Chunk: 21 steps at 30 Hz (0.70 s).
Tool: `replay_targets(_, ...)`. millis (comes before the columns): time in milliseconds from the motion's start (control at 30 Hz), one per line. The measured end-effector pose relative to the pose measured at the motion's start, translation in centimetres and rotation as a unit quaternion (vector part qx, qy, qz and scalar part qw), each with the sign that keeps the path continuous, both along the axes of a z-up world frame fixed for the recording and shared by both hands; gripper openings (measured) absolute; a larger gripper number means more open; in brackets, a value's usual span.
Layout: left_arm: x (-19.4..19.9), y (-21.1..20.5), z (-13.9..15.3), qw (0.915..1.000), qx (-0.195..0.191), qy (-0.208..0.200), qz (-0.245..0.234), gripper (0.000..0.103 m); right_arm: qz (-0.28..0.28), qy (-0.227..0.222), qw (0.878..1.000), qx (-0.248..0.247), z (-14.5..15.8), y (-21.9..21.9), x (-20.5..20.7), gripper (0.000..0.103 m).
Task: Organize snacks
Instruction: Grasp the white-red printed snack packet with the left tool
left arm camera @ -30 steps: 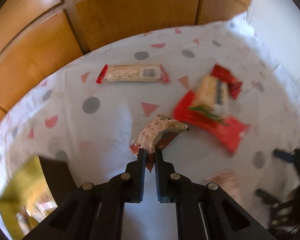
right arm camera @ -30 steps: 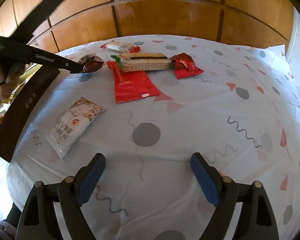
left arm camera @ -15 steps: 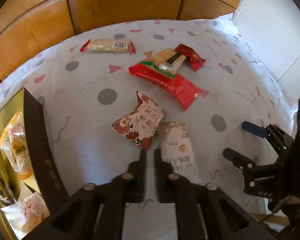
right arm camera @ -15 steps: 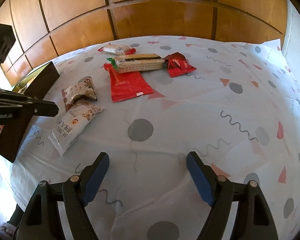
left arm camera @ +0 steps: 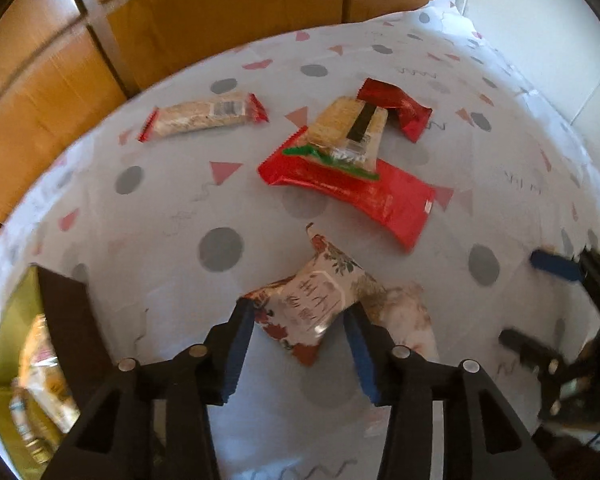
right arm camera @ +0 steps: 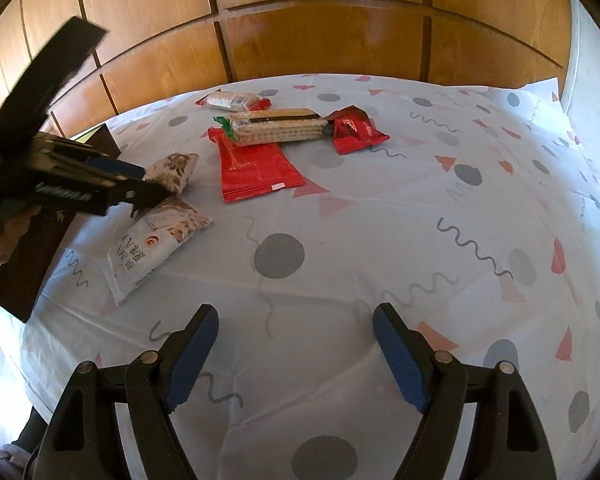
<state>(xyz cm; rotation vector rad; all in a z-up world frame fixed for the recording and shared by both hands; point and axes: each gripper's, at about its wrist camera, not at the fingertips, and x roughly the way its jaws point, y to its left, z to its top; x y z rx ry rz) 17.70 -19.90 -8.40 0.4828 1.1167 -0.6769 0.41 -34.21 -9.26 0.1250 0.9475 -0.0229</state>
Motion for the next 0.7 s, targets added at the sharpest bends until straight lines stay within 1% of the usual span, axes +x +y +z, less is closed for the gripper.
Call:
replay_targets(67,0.6,-0.1,-0.5,0.9998,-0.003,0.009,0.018,0.036,-0.001,-0.001,1.000,0.001,0.0,0.0,0.0,0.081)
replay_targets(100,0.8,0.0,-0.7,0.9995,-0.007,0.007,0.031,0.030,-0.001,-0.001,1.000,0.001,0.0,-0.1,0.0,0.081)
replay_targets(133,0.9,0.3,-0.5,0.9990,-0.019,0.009,0.039,0.025,0.001,-0.001,1.000,0.000,0.0,-0.1,0.1,0.081)
replay_targets(167,0.8,0.4,-0.4,0.9986,-0.026,0.010,0.045,0.023,0.003,0.000,1.000,-0.001,0.0,-0.1,0.1,0.081)
replay_targets(233,0.2,1.1,0.3,0.9975,-0.039,0.000,0.058,0.013,0.010,0.001,1.000,-0.006,-0.1,0.0,0.1,0.081)
replay_targets(300,-1.0,2.2,1.1,0.9958,-0.054,-0.010,0.074,0.009,0.020,0.002,1.000,-0.012,-0.1,0.1,0.0,0.082)
replay_targets(400,-3.1,3.8,1.7,0.9929,-0.067,-0.021,0.096,0.008,0.025,0.009,1.000,-0.007,0.0,0.0,0.1,0.082)
replay_targets(533,-5.6,5.0,1.5,0.9905,-0.073,-0.022,0.114,0.008,0.020,0.020,1.000,-0.004,0.1,0.0,0.5,0.081)
replay_targets(600,-6.0,5.3,1.5,0.9899,-0.077,-0.015,0.118,0.008,0.011,0.024,1.000,0.006,0.3,-0.4,0.7,0.079)
replay_targets(667,-6.4,5.5,1.4,0.9898,-0.077,-0.011,0.119,0.008,-0.001,0.029,0.999,0.025,0.6,-1.2,1.0,0.070)
replay_targets(700,-6.6,5.4,1.5,0.9897,-0.076,-0.010,0.121,0.008,-0.011,0.031,0.999,0.039,0.7,-1.9,1.2,0.067)
